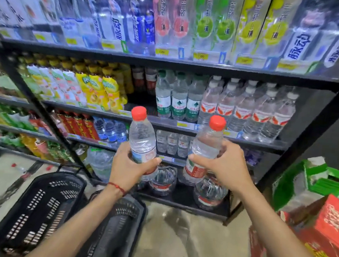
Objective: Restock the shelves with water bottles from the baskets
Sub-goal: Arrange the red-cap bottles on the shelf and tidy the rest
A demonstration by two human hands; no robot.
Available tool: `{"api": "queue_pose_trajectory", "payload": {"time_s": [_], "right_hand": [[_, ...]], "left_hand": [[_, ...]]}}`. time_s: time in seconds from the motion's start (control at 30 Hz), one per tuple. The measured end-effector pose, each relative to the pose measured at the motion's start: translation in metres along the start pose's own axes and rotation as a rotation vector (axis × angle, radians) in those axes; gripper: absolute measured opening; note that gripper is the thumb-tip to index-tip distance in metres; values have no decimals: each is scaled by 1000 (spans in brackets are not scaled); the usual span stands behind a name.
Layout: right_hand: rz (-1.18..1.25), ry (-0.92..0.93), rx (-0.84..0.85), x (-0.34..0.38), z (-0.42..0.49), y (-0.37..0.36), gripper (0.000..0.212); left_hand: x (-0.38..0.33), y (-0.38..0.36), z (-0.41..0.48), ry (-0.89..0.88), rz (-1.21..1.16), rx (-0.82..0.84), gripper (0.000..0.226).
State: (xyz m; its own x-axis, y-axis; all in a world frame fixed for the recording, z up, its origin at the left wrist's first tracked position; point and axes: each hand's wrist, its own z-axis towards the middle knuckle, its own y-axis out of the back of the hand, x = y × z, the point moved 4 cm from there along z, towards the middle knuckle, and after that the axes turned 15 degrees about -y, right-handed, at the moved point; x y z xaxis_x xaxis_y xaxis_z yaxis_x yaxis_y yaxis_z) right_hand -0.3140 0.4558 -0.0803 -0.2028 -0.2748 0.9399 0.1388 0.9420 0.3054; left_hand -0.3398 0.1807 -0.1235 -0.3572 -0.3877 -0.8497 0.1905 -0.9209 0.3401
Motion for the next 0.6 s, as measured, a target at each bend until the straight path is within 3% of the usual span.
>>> {"api": "queue_pose_trajectory", "payload": {"time_s": [0.13, 0.3, 0.6], "right_hand": [[-16, 15, 89, 7, 36, -4, 53], [-45, 8, 155, 13, 79, -29, 50], [-105, 43, 129, 35, 149, -97, 47]], "left_hand": [[7, 2, 12, 56, 28, -63, 46], [33, 2, 44, 97, 53, -98, 58], [95, 12, 128, 98, -91, -81, 63]]}}
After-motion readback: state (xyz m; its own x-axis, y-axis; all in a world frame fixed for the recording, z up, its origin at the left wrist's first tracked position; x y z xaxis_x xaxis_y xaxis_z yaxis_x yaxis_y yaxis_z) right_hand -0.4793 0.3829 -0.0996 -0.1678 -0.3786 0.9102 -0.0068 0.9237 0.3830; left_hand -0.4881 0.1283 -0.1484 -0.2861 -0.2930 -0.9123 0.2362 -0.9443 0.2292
